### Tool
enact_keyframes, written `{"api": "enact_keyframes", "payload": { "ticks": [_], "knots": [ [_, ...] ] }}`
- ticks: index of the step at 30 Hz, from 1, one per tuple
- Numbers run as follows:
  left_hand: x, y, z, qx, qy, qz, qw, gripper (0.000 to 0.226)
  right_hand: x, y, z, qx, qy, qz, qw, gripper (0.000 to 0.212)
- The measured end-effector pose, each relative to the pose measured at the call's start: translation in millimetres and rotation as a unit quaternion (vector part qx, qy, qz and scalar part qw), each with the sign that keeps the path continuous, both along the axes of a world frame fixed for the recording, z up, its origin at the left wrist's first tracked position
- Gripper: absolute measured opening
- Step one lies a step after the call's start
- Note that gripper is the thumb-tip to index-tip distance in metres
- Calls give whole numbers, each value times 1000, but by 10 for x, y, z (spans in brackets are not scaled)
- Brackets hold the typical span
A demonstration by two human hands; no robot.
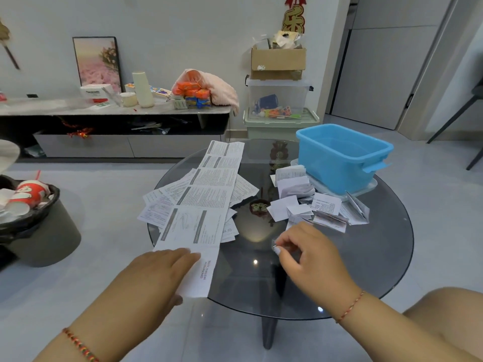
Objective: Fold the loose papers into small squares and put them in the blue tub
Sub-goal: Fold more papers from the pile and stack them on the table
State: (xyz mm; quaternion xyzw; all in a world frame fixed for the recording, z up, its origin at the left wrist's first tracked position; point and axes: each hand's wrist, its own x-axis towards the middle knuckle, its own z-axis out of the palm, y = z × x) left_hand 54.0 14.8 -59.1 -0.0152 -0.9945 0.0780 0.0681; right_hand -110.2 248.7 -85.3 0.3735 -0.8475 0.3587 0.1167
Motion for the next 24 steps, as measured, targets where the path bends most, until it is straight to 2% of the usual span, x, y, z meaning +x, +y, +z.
{"api": "enact_keyframes", "payload": {
  "ticks": [3, 7, 10, 13, 14, 15, 17, 19, 21, 24],
  "knots": [
    [26, -32, 10, -8, 3, 6, 1000, 56, 79, -91, 1, 10, 6, 36, 999, 4],
    [64, 37, 26, 17, 76, -17, 997, 56, 158, -164, 7, 24, 30, 101, 994, 29],
    [49, 301, 139, 39, 143, -90, 985, 53, 183, -209, -5, 50, 59, 148, 986, 50],
    [94, 478, 257, 113, 156, -136, 972, 24, 168, -244, -37, 20, 86, 177, 980, 36],
    [128, 490, 308, 140, 153, -115, 971, 22, 162, -239, -39, -6, 90, 179, 980, 29],
    [172, 490, 378, 205, 138, -83, 965, 37, 165, -224, -20, -25, 83, 175, 981, 23],
    [242, 408, 484, 369, 66, 2, 927, 72, 180, -174, 45, -49, 34, 158, 986, 16],
    [265, 296, 440, 441, 38, 45, 896, 90, 203, -118, 101, -58, -47, 137, 988, 7],
    [189, 271, 314, 466, 47, 87, 879, 80, 195, -83, 82, -58, -119, 111, 985, 13],
    [51, 387, 88, 482, 84, 157, 858, 45, 180, -115, 31, -27, -189, 61, 980, 20]
  ]
}}
